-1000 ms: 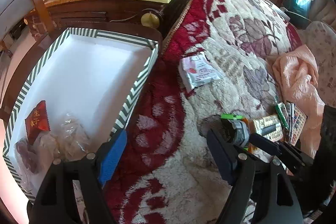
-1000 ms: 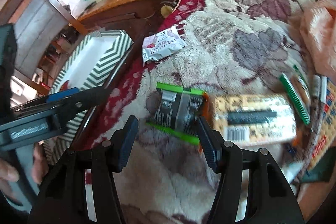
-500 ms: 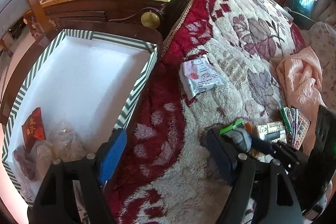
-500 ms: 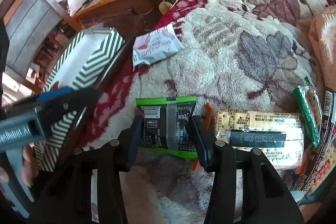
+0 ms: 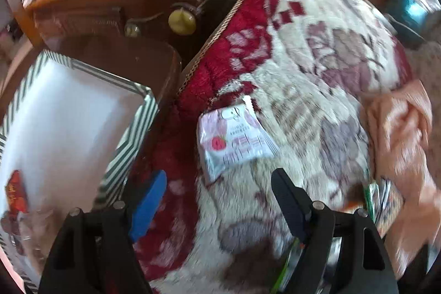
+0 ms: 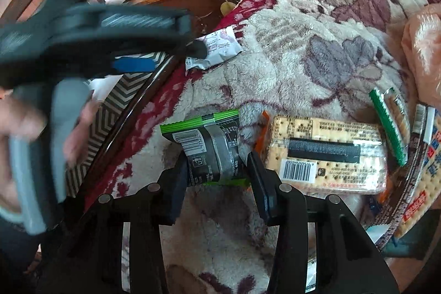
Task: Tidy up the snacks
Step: 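Grasp the white strawberry packet with the left gripper while the right grasps the black-green snack bar, then carry the strawberry packet and black-green snack bar in both grippers over the white box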
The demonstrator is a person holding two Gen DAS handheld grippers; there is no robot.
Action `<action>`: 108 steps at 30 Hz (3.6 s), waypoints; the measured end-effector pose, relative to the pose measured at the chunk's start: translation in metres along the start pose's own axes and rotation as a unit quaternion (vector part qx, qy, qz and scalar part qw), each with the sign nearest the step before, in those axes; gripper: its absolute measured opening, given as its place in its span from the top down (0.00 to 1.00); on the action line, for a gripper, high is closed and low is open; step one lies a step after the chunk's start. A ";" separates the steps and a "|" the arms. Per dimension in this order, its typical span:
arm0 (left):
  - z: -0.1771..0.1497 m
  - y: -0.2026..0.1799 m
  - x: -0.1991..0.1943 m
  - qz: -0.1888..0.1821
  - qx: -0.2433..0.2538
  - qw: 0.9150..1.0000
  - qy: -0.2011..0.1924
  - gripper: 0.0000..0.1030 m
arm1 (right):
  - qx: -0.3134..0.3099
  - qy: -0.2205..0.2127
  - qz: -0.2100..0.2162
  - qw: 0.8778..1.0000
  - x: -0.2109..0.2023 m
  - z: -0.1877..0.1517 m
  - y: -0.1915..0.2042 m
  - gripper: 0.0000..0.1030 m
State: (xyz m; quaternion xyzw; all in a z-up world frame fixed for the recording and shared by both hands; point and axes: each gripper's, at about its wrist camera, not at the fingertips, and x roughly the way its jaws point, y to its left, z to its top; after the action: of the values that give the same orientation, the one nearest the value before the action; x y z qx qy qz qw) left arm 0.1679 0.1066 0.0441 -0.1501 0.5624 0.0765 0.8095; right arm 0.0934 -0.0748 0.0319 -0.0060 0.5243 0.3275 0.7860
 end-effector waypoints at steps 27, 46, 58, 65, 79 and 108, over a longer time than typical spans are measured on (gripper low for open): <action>0.007 0.009 0.024 -0.043 -0.051 0.998 -0.001 0.47 | -0.004 -0.011 0.018 1.000 -0.005 -0.003 -0.001 0.61; -0.087 0.031 -0.075 -0.039 0.031 0.997 -0.059 0.47 | -0.007 -0.041 -0.011 0.999 -0.059 -0.029 0.022 0.63; -0.120 0.072 -0.105 -0.001 0.030 0.996 -0.089 0.47 | -0.051 -0.045 -0.012 0.998 -0.069 -0.028 0.068 0.63; -0.127 0.095 -0.118 0.010 0.018 0.994 -0.105 0.47 | -0.075 -0.035 -0.013 0.997 -0.064 -0.027 0.094 0.63; -0.129 0.145 -0.131 0.026 -0.023 0.992 -0.121 0.47 | -0.123 -0.014 -0.007 0.992 -0.048 -0.017 0.143 0.63; -0.132 0.223 -0.114 0.031 -0.106 0.988 -0.104 0.47 | -0.175 0.040 0.016 0.984 0.007 0.011 0.197 0.59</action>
State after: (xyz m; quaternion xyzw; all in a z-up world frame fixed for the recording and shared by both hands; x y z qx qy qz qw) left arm -0.0555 0.2783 0.0732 -0.2092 0.4686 0.1757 0.8401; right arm 0.0014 0.0874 0.0963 -0.1480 0.4899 0.4256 0.7463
